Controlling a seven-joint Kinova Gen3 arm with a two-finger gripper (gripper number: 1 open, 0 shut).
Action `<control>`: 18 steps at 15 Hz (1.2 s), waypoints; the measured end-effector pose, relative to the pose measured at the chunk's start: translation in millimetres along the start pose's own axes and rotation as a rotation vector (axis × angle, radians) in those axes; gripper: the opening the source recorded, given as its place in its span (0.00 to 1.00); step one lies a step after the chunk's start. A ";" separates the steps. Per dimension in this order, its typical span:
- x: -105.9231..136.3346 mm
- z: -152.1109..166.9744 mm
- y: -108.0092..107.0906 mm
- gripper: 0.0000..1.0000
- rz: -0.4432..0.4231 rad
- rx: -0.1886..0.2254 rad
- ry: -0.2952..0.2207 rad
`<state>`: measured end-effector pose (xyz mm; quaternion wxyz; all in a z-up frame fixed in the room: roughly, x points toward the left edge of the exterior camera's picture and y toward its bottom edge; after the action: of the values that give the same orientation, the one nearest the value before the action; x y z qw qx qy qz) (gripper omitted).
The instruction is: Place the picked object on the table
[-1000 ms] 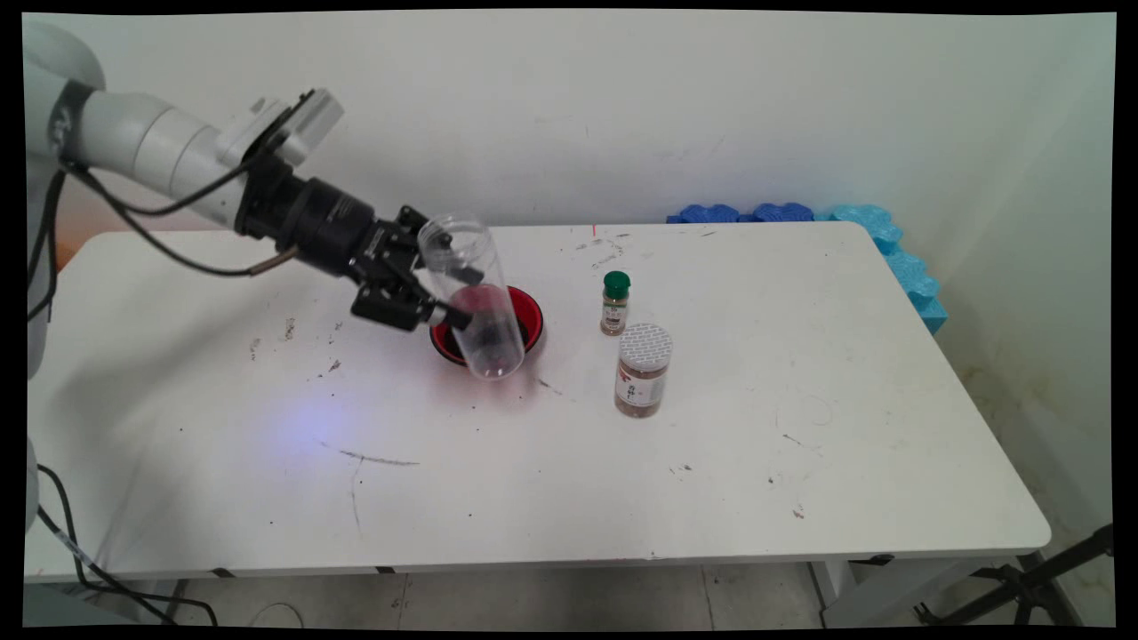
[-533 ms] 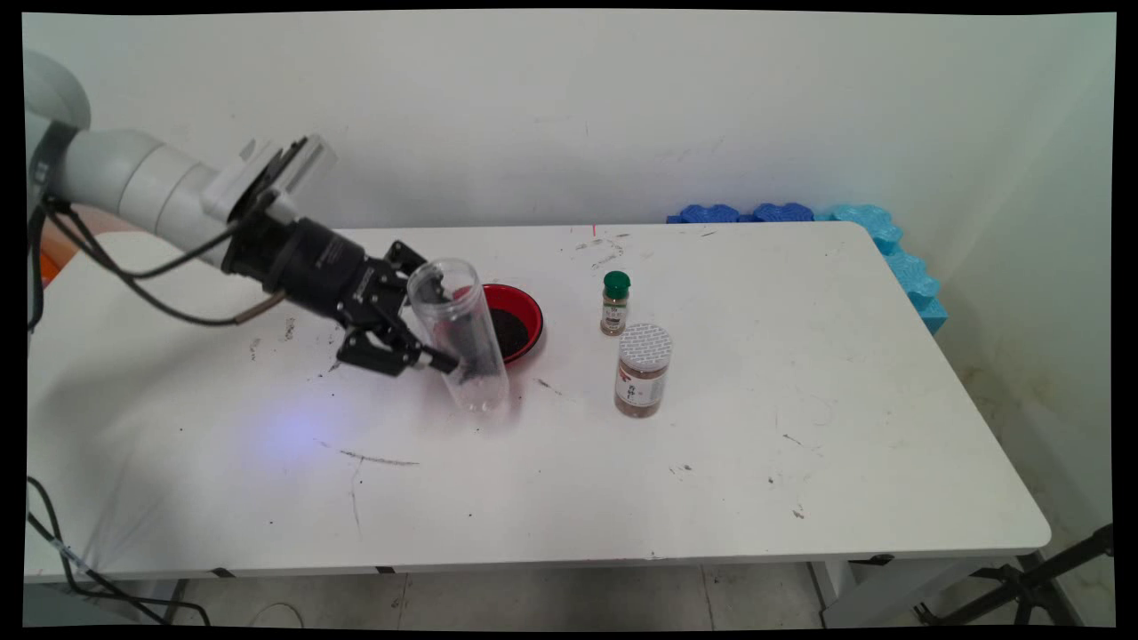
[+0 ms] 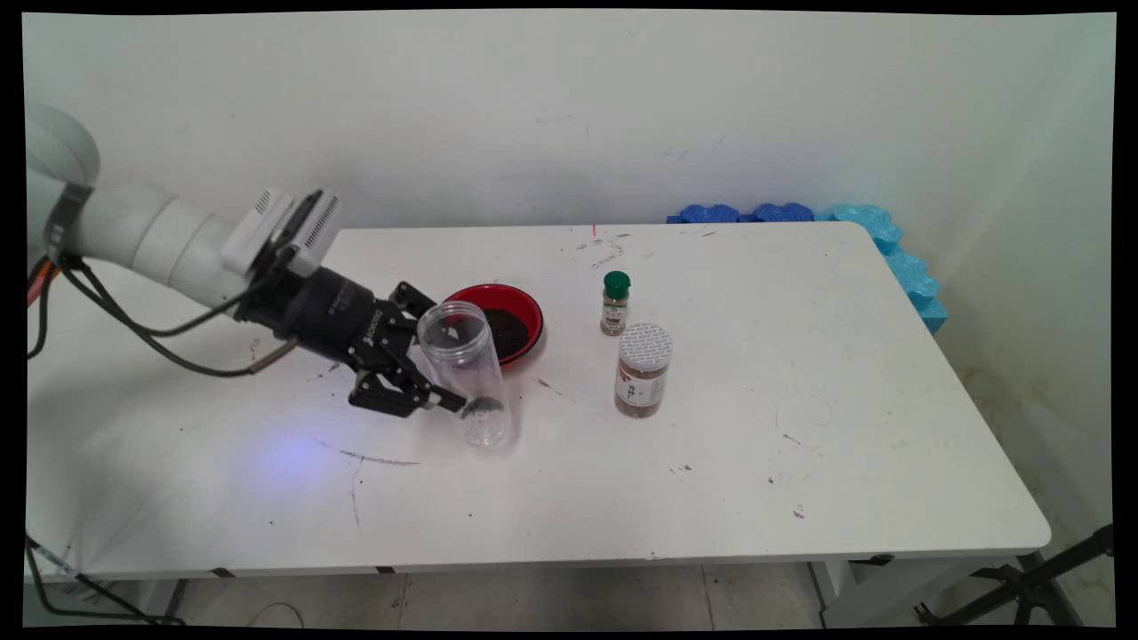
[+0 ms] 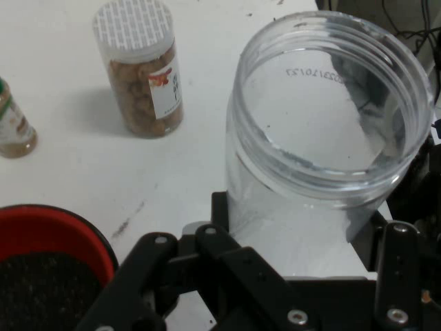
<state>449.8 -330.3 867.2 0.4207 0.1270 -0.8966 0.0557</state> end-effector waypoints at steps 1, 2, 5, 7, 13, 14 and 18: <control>-2.0 3.5 2.2 0.00 -0.009 0.004 -0.002; -4.5 7.2 4.9 0.00 -0.021 0.008 -0.005; -10.0 16.1 9.9 0.00 -0.045 0.020 -0.009; -13.0 21.0 12.5 0.00 -0.056 0.025 -0.011; -23.3 36.9 19.8 0.00 -0.096 0.044 -0.014; -24.8 38.6 20.4 0.00 -0.101 0.046 -0.015; -29.0 44.0 21.9 0.00 -0.119 0.056 -0.012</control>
<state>429.0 -313.1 816.9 0.4140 0.1920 -0.8881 0.0547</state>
